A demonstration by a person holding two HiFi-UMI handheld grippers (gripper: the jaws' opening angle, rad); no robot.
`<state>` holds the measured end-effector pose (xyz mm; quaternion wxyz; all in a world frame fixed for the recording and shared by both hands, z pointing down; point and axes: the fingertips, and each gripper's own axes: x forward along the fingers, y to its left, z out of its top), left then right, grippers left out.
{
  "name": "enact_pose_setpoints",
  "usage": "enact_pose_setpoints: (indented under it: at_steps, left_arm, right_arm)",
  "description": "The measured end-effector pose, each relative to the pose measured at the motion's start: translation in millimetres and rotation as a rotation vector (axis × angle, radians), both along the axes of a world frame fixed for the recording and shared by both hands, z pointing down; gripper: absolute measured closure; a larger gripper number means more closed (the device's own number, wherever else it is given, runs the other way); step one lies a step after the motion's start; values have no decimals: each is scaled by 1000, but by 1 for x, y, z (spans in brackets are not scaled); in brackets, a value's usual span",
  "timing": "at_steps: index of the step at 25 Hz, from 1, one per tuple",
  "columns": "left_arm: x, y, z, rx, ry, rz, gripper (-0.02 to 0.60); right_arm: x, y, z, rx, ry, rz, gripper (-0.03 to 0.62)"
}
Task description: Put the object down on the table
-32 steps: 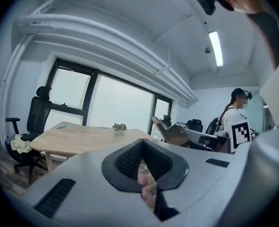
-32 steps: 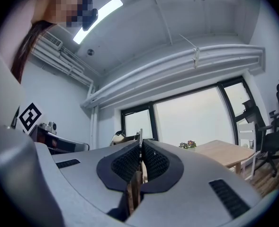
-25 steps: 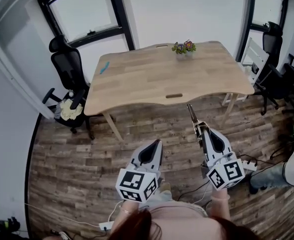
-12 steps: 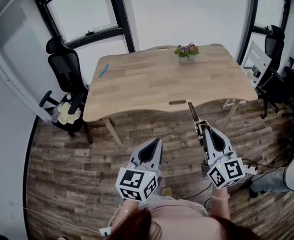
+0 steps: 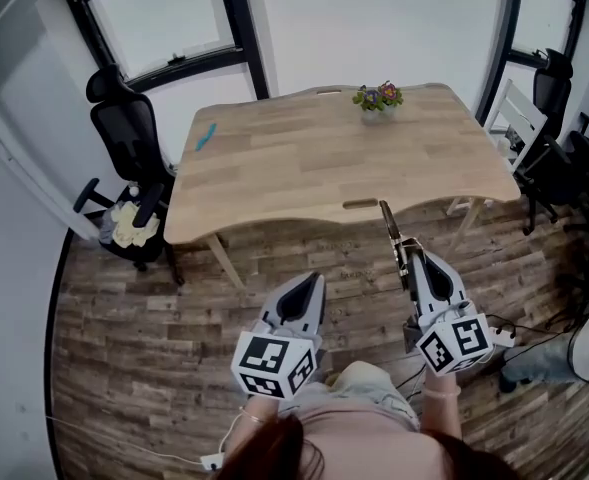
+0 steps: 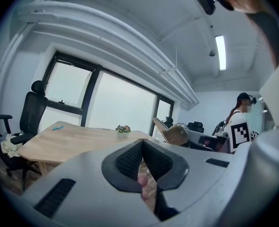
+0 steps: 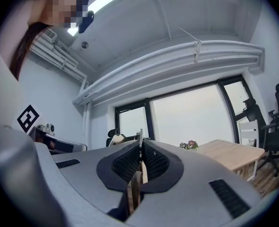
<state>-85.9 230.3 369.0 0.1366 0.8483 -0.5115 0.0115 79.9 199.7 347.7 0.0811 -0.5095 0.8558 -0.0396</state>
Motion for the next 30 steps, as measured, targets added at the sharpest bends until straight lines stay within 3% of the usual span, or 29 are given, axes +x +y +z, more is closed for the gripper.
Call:
enact_pose_setpoints:
  at_steps: [15, 30]
  left_arm:
    - [-9, -26, -1, 0, -2, -16, 580]
    - [6, -106, -1, 1, -23, -8, 580]
  right_arm:
    - [-14, -29, -2, -27, -36, -31, 592]
    - [-5, -102, 0, -33, -71, -44, 592]
